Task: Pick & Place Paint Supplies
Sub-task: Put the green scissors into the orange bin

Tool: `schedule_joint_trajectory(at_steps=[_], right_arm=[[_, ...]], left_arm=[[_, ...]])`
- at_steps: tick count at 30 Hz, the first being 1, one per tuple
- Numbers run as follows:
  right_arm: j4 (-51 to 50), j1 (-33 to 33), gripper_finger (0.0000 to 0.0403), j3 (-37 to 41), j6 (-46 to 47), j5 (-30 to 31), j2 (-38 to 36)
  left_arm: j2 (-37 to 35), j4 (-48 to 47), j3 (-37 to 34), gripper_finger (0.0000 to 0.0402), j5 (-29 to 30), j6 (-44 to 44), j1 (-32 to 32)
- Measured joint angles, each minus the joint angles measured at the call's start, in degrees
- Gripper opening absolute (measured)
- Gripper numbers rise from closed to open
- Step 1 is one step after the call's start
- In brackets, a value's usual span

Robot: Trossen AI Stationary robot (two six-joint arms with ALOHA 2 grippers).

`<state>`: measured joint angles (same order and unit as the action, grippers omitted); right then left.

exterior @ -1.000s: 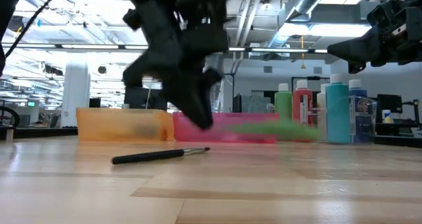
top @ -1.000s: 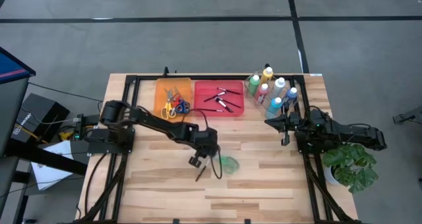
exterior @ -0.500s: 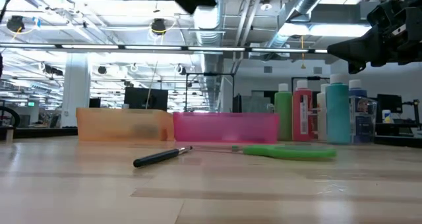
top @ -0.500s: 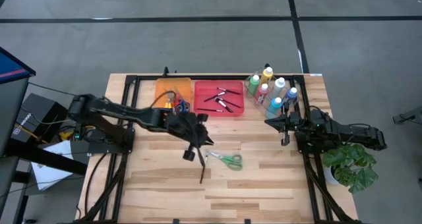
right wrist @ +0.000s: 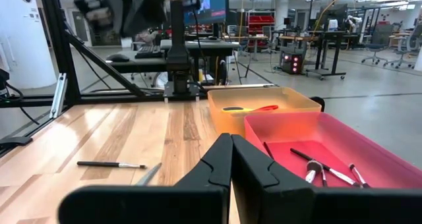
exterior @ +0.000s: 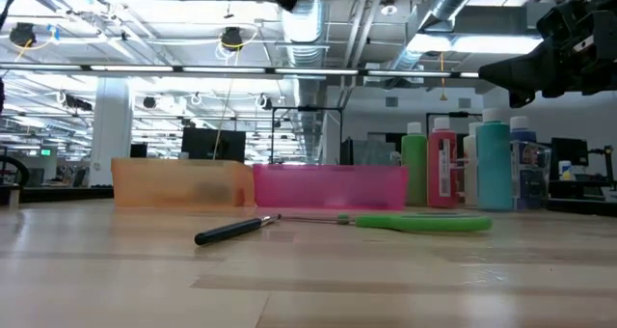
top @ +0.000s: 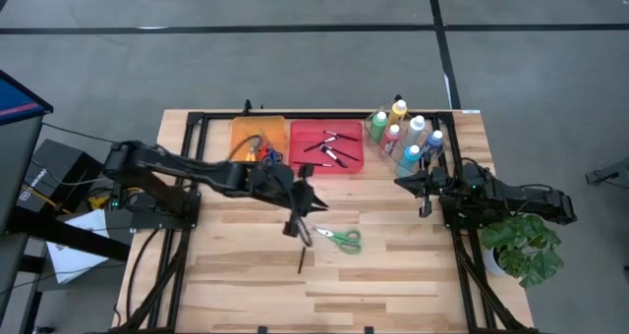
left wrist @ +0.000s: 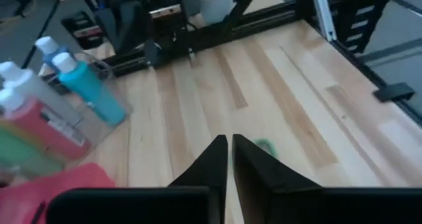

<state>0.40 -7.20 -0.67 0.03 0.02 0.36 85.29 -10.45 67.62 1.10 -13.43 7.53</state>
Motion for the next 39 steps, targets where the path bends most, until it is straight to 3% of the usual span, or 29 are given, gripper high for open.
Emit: schedule_joint_trajectory(at_steps=[14,22,29,39], right_arm=[[0.01,-0.01,0.0,0.01,-0.01,-0.02,-0.02],[0.0,-0.02,0.0,0.0,0.0,-0.02,0.01],[0.0,-0.02,0.0,0.0,0.0,-0.01,0.01],[0.0,-0.02,0.0,0.01,0.0,-0.01,0.01]], left_arm=[[23.94,20.13,0.0,0.0142,1.06,0.69,-1.51],[35.59,30.16,1.0,0.0159,-1.03,0.33,-3.22],[42.09,28.94,7.88,0.0159,-4.63,-1.05,-2.52],[43.31,14.89,12.96,0.015,-4.09,-1.11,-2.09]])
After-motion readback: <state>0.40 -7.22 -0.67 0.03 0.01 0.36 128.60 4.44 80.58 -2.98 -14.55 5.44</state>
